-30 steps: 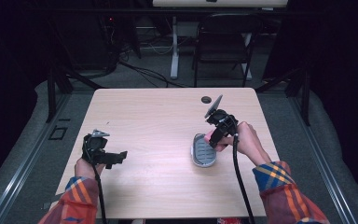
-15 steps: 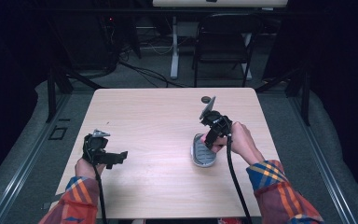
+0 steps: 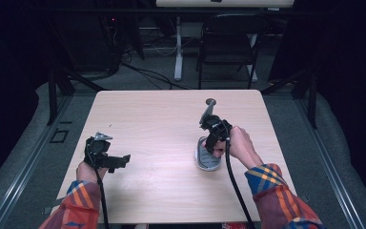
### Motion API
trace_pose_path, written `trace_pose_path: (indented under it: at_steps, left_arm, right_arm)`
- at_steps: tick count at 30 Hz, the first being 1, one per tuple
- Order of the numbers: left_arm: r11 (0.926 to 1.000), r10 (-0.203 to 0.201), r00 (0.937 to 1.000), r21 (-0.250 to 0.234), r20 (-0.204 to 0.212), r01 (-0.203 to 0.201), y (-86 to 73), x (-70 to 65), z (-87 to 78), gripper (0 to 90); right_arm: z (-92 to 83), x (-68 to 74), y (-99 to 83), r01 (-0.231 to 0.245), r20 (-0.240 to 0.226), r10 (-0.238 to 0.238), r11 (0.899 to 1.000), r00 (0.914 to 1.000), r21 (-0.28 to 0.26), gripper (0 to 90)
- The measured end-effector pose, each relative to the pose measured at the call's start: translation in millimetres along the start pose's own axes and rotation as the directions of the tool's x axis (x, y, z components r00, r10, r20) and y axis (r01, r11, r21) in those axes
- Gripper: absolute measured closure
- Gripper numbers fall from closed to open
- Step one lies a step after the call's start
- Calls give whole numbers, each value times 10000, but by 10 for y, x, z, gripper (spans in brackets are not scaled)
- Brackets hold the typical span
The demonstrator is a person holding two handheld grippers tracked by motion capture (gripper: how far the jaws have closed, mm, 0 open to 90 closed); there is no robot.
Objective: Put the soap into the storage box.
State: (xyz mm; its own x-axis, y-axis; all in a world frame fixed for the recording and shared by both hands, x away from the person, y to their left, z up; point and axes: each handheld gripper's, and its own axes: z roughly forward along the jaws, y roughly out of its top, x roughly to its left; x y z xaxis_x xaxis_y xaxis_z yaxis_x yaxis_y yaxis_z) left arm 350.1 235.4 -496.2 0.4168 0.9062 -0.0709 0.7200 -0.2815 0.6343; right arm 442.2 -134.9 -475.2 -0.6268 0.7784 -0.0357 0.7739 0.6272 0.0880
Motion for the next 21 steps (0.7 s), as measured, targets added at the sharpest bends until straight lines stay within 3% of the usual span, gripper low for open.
trace_pose_path:
  at_steps: [5,6,16,21]
  left_arm:
    - [10000,10,10000,-26,-6,-10,-2,4,0,0]
    - [10000,13,10000,-28,-3,-13,-2,4,0,0]
    - [10000,18,10000,-5,-9,-18,-1,1,0,0]
    - [10000,24,10000,23,8,-24,0,2,0,0]
  right_arm:
    - [56,14,52,9,122,-13,9995,9999,316,371]
    - [88,25,65,-168,34,167,9991,9999,389,370]
    - [166,34,62,-578,-158,584,9977,9982,343,360]
    - [81,49,8,-578,-408,584,9982,9975,149,377]
